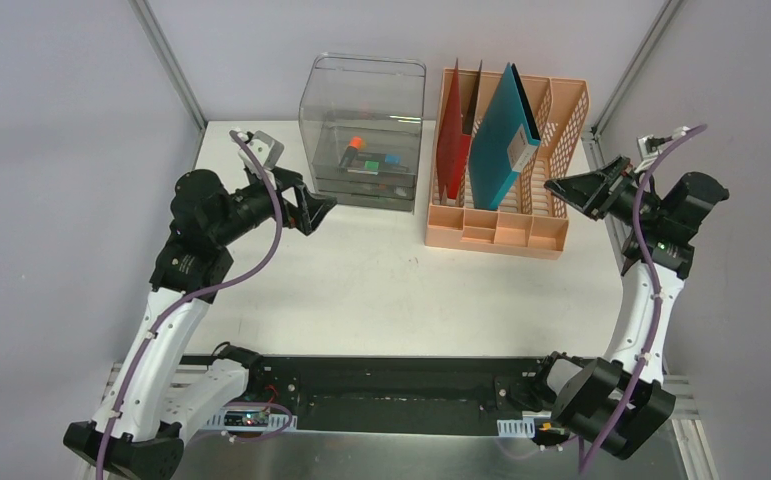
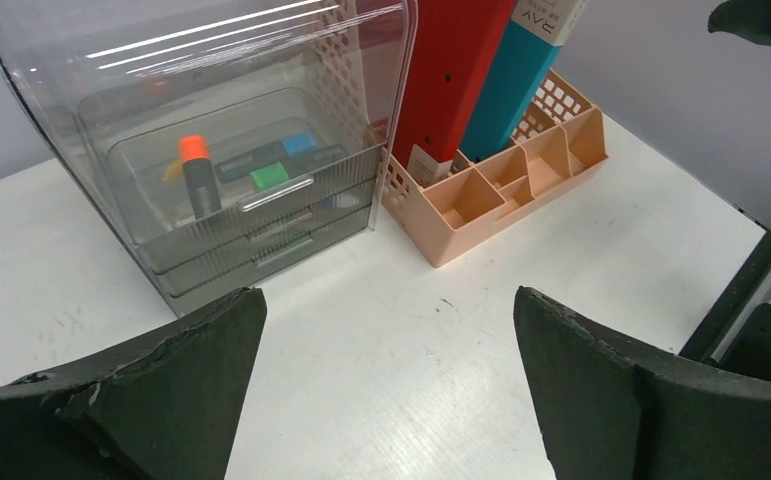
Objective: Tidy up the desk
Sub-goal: Reset both arms
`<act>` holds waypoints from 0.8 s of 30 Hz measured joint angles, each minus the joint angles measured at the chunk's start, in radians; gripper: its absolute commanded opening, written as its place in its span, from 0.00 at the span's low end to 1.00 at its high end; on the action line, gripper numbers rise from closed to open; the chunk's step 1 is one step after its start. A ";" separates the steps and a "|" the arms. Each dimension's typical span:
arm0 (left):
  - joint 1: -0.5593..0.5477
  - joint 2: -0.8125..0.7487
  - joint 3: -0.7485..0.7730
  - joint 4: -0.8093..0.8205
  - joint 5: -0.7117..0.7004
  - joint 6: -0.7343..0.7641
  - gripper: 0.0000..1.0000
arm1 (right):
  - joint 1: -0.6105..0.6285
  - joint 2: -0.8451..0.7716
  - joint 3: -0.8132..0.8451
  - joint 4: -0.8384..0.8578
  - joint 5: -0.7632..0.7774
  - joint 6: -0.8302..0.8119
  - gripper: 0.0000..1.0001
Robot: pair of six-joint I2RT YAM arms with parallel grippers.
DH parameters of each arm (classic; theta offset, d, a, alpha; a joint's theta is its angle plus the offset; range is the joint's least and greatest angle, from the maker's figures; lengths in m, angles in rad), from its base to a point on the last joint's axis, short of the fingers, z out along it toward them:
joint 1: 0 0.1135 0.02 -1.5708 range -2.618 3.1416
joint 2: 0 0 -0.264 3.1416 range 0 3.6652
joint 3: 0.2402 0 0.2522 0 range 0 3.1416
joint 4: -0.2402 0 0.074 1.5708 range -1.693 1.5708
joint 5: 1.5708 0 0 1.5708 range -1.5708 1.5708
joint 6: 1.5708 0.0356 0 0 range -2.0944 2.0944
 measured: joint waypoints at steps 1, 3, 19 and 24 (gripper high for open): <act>0.000 0.001 -0.001 0.003 0.005 -0.002 0.99 | 0.001 -0.001 -0.002 0.012 -0.002 0.010 1.00; 0.000 0.004 -0.002 0.009 0.016 -0.003 0.99 | 0.008 -0.003 -0.003 0.045 -0.006 0.027 1.00; 0.000 -0.032 0.064 -0.018 -0.025 -0.010 0.99 | 0.015 0.069 0.355 0.066 0.005 0.080 1.00; 0.000 -0.084 0.082 -0.024 -0.033 -0.028 0.99 | 0.015 0.059 0.326 0.061 0.005 0.078 1.00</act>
